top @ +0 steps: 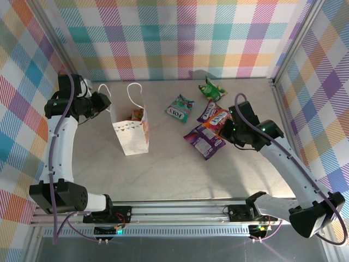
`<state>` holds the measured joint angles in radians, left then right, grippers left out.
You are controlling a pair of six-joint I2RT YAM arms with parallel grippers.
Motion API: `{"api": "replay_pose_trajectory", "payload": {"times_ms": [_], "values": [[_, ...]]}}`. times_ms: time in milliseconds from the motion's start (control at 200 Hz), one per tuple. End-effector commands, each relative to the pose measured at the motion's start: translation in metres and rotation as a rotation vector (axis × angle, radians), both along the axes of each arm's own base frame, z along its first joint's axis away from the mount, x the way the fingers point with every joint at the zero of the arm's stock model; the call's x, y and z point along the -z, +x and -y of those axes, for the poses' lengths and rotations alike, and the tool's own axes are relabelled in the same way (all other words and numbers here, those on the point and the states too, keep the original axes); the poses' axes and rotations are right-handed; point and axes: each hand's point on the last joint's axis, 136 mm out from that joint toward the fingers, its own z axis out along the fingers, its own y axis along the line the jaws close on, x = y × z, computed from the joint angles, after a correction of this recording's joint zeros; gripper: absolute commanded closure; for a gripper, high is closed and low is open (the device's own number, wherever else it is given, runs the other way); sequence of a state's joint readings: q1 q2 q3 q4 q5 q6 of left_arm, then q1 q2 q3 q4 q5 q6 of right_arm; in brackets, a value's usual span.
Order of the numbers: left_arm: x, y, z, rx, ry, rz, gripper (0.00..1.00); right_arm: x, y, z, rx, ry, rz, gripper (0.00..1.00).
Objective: Place the snacks into the paper bag
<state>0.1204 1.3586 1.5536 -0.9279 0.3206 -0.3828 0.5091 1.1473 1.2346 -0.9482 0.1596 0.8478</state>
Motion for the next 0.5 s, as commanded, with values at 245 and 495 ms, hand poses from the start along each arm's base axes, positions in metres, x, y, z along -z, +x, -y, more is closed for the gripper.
{"api": "replay_pose_trajectory", "payload": {"times_ms": [245, 495], "values": [[-0.009, -0.006, -0.004, -0.021, -0.063, 0.050, 0.75, -0.076, 0.021, -0.051, -0.151, -0.025, 0.223, 1.00], [-0.009, -0.009, -0.008, -0.035, -0.069, 0.056, 0.77, -0.113, 0.026, -0.090, -0.278, -0.032, 0.322, 1.00]]}}
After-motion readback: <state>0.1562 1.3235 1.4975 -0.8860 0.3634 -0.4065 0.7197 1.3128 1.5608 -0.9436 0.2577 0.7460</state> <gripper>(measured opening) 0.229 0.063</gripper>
